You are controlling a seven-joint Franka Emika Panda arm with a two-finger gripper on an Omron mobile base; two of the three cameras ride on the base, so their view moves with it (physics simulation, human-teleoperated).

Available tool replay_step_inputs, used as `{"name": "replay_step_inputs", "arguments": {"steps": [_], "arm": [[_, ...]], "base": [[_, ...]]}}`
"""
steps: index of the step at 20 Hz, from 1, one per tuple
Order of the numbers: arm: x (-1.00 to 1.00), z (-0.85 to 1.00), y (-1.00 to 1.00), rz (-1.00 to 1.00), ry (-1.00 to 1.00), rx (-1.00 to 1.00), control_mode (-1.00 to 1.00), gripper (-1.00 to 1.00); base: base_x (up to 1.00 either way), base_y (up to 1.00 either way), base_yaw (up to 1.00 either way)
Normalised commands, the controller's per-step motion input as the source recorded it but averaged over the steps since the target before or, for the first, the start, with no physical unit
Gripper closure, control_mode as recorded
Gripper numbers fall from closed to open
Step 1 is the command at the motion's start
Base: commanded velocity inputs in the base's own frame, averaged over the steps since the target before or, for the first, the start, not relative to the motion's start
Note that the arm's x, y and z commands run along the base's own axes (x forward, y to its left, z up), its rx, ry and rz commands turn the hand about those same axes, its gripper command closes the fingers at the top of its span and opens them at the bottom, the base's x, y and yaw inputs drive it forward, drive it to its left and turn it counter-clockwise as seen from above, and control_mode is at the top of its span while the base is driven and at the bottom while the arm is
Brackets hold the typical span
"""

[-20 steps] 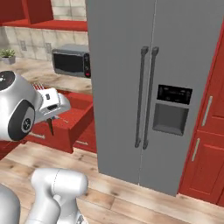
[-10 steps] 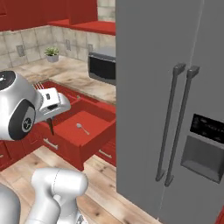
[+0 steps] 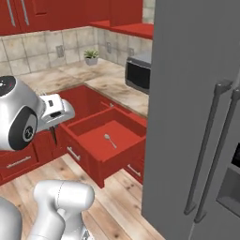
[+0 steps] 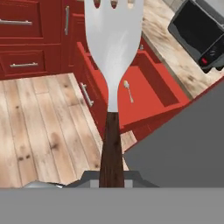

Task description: Organize the utensils by type. Pick up the wooden spoons from the counter and place them in the open cabinet. Then pick up the metallic utensils from the counter and place them in the open drawer.

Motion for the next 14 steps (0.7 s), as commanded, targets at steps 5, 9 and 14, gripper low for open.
{"name": "replay_step_inputs", "arguments": {"steps": [5,9,14], "arm": [[0.00,0.00,0.00,0.00,0.00,0.00,1.00,1.00],[0.00,0.00,0.00,0.00,0.00,0.00,1.00,1.00],[0.00,0.00,0.00,0.00,0.00,0.00,1.00,1.00]], "base": [[0.02,-0.24,0.31],[0.10,-0.39,0.30],[0.20,-0.50,0.30]]}}
